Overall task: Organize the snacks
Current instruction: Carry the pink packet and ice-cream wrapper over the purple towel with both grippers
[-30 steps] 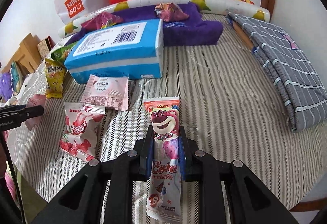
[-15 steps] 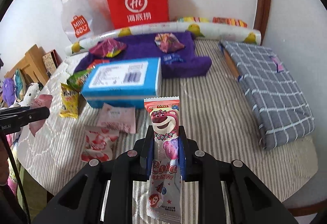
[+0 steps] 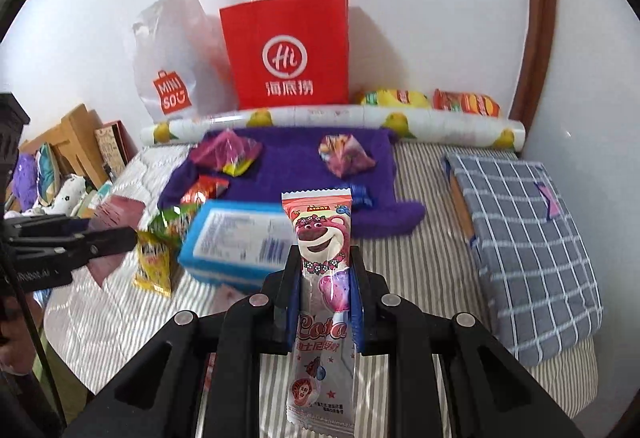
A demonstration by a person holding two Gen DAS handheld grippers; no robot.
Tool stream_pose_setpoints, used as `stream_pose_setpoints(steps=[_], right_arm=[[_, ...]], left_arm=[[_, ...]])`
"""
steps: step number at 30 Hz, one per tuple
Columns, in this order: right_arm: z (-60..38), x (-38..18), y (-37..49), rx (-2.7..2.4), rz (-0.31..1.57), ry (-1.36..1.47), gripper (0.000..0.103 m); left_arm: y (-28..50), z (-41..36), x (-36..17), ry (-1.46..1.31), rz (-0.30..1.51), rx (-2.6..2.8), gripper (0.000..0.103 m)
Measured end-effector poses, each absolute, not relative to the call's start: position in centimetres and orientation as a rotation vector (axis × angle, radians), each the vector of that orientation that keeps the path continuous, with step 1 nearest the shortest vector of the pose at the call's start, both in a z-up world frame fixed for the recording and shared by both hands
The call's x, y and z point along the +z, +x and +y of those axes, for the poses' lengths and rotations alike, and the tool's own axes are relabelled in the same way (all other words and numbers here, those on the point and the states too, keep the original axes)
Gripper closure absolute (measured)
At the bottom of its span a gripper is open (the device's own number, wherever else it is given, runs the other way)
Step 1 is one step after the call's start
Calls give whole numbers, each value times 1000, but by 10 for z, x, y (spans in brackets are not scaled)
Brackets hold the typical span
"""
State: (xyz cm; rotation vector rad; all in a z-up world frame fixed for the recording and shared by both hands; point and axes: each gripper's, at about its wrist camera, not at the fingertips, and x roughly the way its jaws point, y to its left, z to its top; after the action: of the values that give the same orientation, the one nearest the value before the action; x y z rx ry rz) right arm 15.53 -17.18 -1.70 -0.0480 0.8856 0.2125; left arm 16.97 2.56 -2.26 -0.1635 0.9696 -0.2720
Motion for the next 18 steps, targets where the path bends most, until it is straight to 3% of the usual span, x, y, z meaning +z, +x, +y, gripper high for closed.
stream_pose_setpoints(steps=[18], right_arm=[[-153, 6, 254, 322, 837, -3, 82]], left_arm=[[253, 41, 0, -210, 919, -249, 68]])
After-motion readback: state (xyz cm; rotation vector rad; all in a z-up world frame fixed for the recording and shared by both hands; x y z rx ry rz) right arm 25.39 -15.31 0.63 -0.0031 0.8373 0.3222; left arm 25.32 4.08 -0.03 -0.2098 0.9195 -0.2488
